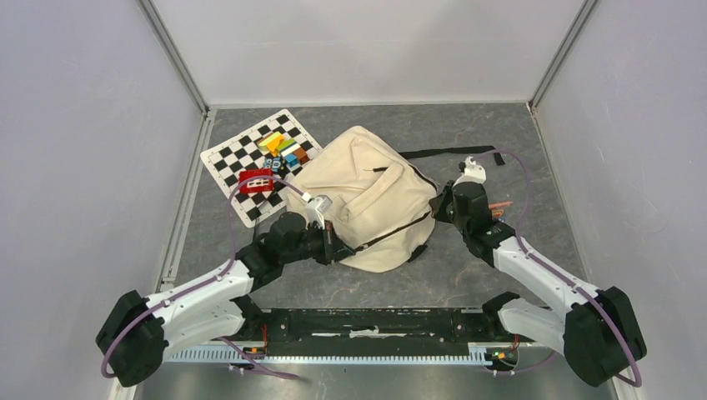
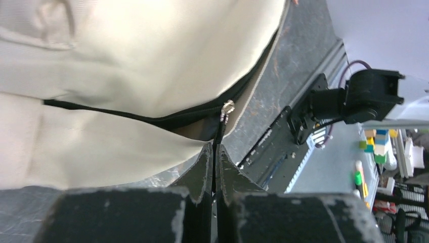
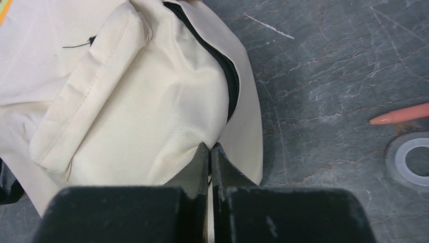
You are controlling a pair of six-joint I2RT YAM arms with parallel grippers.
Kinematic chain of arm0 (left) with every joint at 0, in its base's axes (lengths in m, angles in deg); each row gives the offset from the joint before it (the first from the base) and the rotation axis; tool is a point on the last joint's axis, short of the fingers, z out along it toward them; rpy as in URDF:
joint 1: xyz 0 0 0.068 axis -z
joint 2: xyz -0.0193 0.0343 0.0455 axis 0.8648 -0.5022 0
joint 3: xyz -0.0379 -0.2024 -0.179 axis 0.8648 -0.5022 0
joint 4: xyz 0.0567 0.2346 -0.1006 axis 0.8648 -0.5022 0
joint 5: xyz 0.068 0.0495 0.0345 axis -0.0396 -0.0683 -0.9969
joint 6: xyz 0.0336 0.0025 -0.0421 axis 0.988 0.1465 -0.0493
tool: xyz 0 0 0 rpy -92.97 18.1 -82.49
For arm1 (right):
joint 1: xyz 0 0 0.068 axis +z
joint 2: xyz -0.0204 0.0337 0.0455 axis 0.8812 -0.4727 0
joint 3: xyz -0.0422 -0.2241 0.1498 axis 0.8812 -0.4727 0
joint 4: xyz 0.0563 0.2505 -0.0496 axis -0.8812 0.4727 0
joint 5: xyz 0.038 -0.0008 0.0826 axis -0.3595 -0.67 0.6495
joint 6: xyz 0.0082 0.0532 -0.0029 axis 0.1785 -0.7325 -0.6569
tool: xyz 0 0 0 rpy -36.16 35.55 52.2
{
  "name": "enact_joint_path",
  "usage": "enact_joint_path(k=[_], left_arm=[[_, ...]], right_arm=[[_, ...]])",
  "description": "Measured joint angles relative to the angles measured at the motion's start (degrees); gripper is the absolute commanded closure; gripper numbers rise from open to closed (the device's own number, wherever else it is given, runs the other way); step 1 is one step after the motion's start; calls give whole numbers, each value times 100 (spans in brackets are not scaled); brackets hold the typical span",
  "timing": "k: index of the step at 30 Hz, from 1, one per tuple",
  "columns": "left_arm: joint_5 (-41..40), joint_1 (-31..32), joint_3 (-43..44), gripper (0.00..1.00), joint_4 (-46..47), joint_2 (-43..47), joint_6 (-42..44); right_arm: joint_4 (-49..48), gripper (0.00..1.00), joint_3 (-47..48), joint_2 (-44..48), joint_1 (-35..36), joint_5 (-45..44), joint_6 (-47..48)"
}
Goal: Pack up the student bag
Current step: Zip the student bag at the center of the board.
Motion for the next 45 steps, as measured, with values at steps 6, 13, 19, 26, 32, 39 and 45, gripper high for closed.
enact_joint_path(k=[6, 13, 19, 26, 32, 39, 45], left_arm=[[24, -424, 39, 98, -149, -363, 52], [649, -522, 590, 98, -492, -896, 549], [1060, -522, 907, 98, -710, -966, 835], [1093, -525, 918, 98, -754, -964, 826], [1088, -527, 896, 98, -721, -964, 743], [1091, -529, 879, 98, -717, -964, 678], [1086, -529, 879, 98, -717, -964, 671]], right_arm=[[129, 93, 0, 286, -170, 247, 332], [216, 19, 210, 553, -273, 1029, 1366], [164, 9, 481, 778, -146, 2074, 2411], [262, 6, 688, 573, 1141, 2780, 3530], [330, 6, 728, 175, 1860, 3016, 4074], [470, 6, 737, -190, 2293, 2673, 4699], [560, 10, 881, -551, 2544, 2356, 5160]])
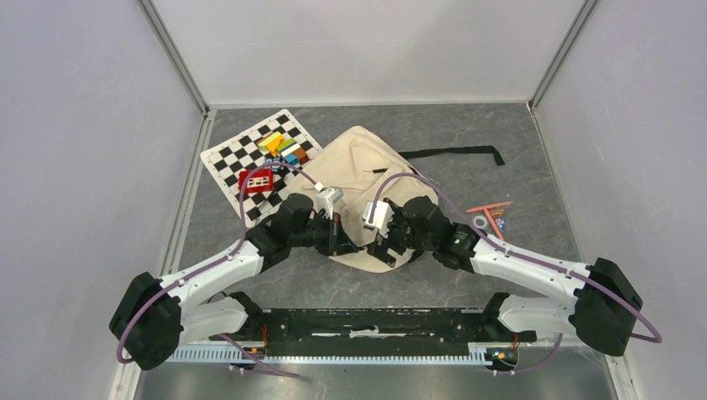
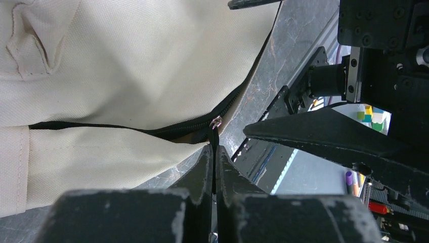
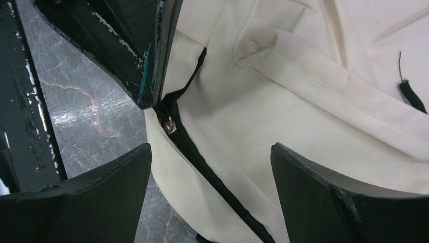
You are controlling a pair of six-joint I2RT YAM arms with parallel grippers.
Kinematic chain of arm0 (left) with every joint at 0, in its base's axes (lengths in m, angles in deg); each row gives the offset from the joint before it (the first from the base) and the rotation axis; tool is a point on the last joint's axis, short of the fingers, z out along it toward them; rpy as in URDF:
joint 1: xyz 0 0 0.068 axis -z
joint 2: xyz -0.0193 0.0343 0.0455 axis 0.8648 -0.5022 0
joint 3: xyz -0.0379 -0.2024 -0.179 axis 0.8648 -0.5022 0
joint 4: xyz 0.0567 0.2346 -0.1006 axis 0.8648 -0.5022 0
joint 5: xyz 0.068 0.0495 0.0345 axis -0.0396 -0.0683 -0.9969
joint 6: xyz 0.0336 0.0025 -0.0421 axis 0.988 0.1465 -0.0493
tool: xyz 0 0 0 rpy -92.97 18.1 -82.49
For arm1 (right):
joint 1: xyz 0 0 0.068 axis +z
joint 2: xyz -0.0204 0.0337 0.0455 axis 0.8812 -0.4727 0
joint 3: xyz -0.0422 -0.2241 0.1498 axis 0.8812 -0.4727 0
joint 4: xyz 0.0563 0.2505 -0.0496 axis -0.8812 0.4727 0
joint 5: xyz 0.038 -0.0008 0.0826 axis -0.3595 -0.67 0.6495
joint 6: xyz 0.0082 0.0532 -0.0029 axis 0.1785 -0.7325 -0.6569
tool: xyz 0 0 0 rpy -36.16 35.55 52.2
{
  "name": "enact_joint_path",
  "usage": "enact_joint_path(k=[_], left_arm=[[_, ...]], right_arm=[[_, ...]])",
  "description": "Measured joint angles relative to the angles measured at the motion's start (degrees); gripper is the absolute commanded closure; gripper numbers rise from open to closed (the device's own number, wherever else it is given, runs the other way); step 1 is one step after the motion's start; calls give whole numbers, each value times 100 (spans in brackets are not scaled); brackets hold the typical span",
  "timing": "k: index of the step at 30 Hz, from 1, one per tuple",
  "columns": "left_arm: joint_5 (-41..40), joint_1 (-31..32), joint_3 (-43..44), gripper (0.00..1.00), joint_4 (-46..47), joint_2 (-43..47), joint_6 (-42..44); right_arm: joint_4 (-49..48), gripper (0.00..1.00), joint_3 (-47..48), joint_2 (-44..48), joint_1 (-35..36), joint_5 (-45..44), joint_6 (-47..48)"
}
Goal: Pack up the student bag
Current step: Zip the student bag at the center of the board.
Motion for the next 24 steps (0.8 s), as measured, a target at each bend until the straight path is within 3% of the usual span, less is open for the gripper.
enact_joint_path(k=[6, 13, 20, 24], left_arm=[[-15, -2, 0, 98, -4, 0, -4], [-37, -59, 61, 98, -26, -28, -4], [-39, -98, 131, 98, -20, -37, -4], [-44, -133, 131, 98, -31, -37, -4]], right_arm=[[61, 31, 214, -269, 153, -188, 208], [210, 43, 343, -566, 273, -280, 254], [282, 97, 299, -540, 299, -380, 205], [201, 100, 114, -339, 299, -457, 136]])
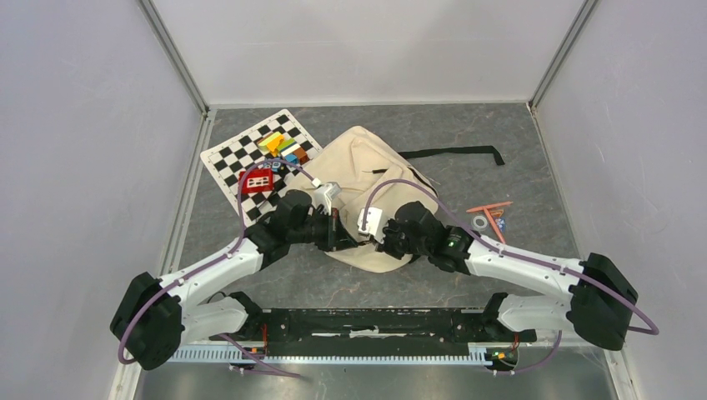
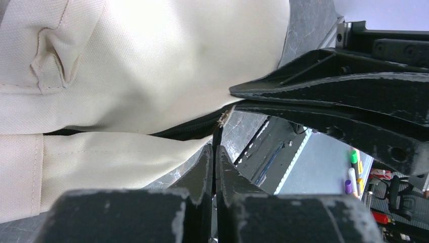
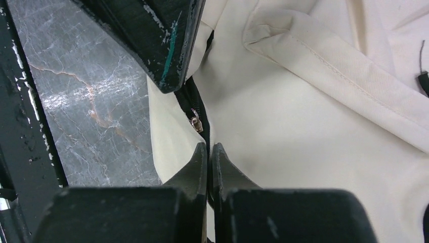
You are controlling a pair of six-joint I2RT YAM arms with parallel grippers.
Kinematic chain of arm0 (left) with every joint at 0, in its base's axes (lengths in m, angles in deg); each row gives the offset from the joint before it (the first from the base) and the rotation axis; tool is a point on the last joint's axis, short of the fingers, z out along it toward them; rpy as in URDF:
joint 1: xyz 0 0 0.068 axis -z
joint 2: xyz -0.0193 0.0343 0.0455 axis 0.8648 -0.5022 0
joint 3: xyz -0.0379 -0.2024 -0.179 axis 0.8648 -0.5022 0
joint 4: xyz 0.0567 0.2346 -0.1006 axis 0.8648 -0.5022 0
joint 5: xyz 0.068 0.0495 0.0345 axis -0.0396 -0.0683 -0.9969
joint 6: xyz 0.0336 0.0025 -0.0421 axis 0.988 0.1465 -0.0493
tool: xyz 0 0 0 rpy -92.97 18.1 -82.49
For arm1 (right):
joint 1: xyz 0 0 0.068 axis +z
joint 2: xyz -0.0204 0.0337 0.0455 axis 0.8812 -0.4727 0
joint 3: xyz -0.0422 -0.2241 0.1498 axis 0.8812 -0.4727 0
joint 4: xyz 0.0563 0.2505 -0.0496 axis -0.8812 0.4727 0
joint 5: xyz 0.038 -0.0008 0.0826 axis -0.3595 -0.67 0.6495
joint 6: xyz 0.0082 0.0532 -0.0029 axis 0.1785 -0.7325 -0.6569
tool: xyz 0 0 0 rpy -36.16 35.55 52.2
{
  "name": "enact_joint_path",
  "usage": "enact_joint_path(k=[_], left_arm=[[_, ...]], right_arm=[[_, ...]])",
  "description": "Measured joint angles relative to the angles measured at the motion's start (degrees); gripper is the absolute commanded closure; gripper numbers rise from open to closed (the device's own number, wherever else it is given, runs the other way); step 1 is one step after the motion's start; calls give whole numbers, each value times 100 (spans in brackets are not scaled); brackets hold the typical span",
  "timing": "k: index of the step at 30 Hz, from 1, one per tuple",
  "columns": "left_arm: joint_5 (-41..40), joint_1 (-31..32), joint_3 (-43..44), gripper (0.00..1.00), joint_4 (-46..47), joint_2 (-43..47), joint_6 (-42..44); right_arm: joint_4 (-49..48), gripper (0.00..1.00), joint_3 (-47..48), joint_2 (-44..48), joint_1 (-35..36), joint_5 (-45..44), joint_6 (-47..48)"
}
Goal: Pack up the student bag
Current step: Zip the student bag at the center of the board.
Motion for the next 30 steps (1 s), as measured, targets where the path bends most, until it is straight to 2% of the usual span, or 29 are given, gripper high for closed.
enact_joint_path(k=[8, 23, 30], left_arm=[[-144, -175, 0, 98, -48, 0, 0], [-149, -990, -4, 98, -140, -251, -52], [-306, -1156, -184, 98, -175, 11, -109]], right_arm=[[-31, 100, -243, 610, 31, -120, -61], [236, 100, -501, 1486, 26, -271, -280], [286, 100, -501, 1578, 26, -286, -323]])
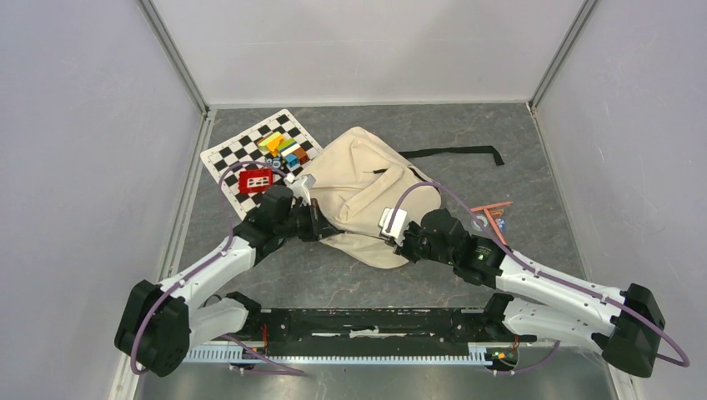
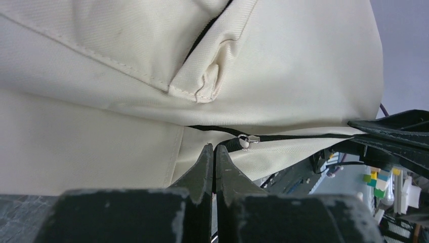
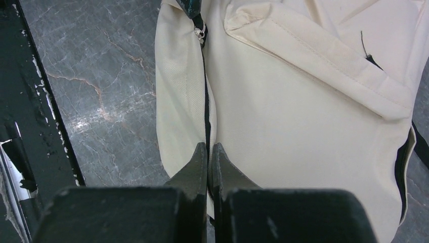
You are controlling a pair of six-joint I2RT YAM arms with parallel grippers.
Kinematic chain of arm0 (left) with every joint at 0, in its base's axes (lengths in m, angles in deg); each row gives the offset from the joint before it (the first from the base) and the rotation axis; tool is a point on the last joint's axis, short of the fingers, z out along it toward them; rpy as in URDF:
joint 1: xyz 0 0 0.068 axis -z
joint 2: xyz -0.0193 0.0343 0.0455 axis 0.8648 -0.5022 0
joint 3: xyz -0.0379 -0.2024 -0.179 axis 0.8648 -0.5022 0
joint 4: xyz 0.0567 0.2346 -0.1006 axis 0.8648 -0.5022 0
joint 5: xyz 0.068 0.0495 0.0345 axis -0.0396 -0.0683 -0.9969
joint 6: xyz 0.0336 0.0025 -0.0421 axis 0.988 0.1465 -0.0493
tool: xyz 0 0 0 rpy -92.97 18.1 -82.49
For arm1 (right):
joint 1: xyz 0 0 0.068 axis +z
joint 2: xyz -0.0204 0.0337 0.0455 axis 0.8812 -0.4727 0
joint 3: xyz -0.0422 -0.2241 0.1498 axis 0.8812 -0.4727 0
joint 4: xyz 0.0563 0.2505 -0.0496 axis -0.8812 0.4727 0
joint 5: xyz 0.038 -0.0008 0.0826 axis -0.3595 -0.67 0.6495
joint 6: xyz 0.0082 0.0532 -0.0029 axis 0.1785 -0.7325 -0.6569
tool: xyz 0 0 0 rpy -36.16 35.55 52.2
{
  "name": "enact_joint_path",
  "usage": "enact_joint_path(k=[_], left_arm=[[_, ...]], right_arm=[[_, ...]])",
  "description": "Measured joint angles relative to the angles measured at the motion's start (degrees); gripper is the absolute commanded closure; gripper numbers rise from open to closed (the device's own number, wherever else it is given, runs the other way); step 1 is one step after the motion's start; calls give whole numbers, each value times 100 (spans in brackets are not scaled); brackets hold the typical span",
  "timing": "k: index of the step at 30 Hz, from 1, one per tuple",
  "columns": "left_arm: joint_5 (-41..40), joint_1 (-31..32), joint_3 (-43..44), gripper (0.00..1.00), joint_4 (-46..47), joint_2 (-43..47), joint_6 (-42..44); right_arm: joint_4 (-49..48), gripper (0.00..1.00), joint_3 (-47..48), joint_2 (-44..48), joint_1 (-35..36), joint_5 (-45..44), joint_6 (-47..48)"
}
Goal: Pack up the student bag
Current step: Zip the student bag at the center of the board.
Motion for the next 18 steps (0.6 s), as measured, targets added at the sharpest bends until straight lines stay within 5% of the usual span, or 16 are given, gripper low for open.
enact_joint_path(k=[7, 9, 12, 14, 16, 18], left_arm=[[-166, -55, -72, 97, -120, 133, -2], [-146, -55, -61, 74, -129, 125, 7], [-221, -98, 122, 28, -315, 87, 221], [-313, -197, 374, 10, -546, 9, 411], [-313, -256, 782, 0, -793, -149, 581], [-289, -262, 1320, 0, -1005, -376, 752]], right_arm=[[9, 100, 0, 26, 0, 0, -87], [17, 95, -2, 63, 0, -35, -160], [105, 41, -2, 153, 2, -286, -354], [260, 14, 11, 264, 4, -660, -542], [498, 2, 153, 299, 7, -1189, -723], [732, 2, 424, 286, 2, -1777, -935]])
